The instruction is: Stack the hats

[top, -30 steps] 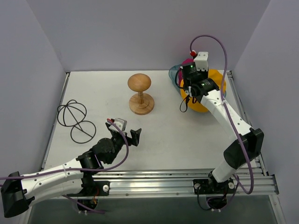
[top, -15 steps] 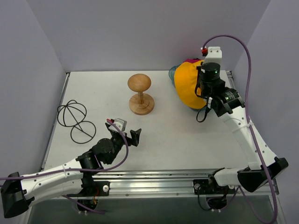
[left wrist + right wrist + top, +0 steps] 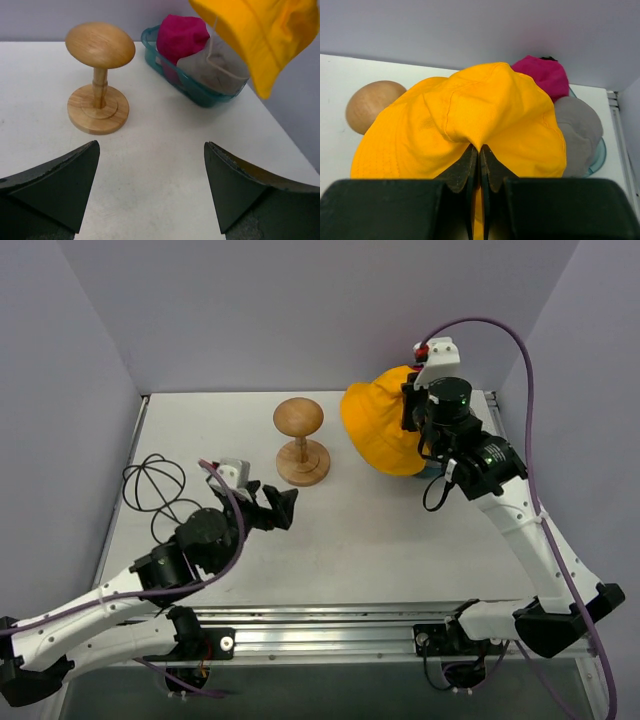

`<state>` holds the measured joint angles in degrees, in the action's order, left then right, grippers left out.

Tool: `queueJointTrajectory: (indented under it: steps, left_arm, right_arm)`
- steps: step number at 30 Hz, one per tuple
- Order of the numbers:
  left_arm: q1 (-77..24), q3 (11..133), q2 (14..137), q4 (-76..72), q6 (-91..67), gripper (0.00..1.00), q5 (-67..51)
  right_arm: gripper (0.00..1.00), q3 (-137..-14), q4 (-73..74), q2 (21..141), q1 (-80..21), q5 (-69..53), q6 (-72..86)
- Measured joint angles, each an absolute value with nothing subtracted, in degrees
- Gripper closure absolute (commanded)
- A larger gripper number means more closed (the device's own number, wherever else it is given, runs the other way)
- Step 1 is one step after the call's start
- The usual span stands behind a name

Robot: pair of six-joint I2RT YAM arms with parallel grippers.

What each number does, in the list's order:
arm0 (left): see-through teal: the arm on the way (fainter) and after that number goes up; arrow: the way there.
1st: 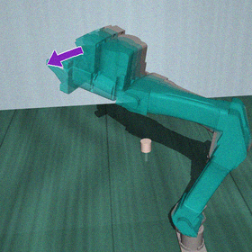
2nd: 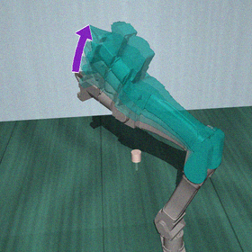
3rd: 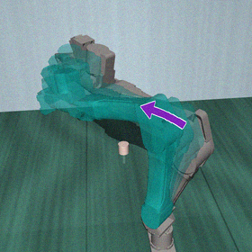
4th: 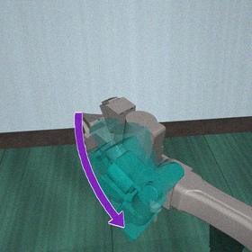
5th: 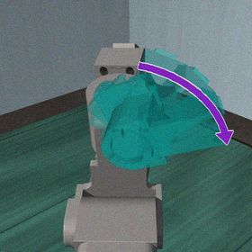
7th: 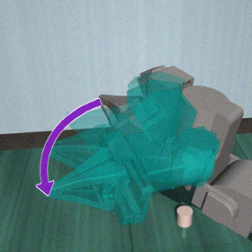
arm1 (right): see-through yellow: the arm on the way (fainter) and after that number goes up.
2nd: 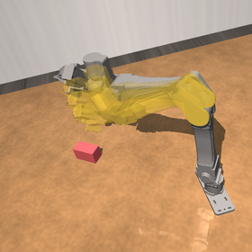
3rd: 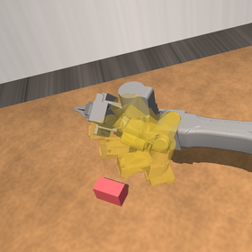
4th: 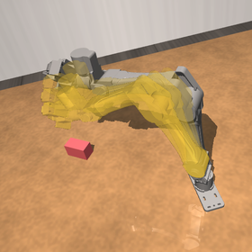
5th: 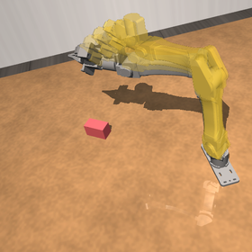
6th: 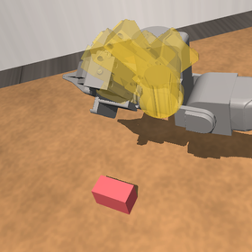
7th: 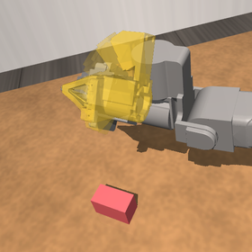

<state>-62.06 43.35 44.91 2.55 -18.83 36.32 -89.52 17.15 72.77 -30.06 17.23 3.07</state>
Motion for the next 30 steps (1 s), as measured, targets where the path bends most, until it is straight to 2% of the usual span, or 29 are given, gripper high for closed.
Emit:
queueJointTrajectory:
  steps: [4,10,19,20,21,29,30]
  left_arm:
    - [-61.28,63.0,46.02,17.23,-23.05,0.03,39.75]
    - [-59.77,80.42,46.39,33.01,-24.86,0.02,44.93]
    - [-54.35,82.39,52.27,42.09,-22.68,0.0,37.82]
    - [-53.28,82.96,53.49,42.65,-22.61,0.0,36.45]
    - [-51.94,83.44,54.78,43.05,-22.48,0.05,35.16]
    - [-40.88,83.37,57.67,44.45,-22.94,0.01,25.06]
    - [-39.81,82.81,56.95,44.12,-23.2,0.03,24.08]
  right_arm:
    - [1.0,-92.14,16.82,75.79,-35.92,17.3,3.36]
    - [1.0,-94.39,15.35,79.24,-42.37,17.04,3.33]
    - [1.0,-99.04,12.84,84.64,-47.03,17.87,2.04]
    - [1.0,-99.55,12.51,85.32,-47.29,18.17,1.5]
    - [1.0,-99.9,12.05,86.0,-47.57,18.44,0.8]
    - [1.0,-102.48,7.22,91.46,-47.16,21.67,-6.39]
    - [1.0,-103.09,6.37,92.42,-46.85,21.63,-7.07]
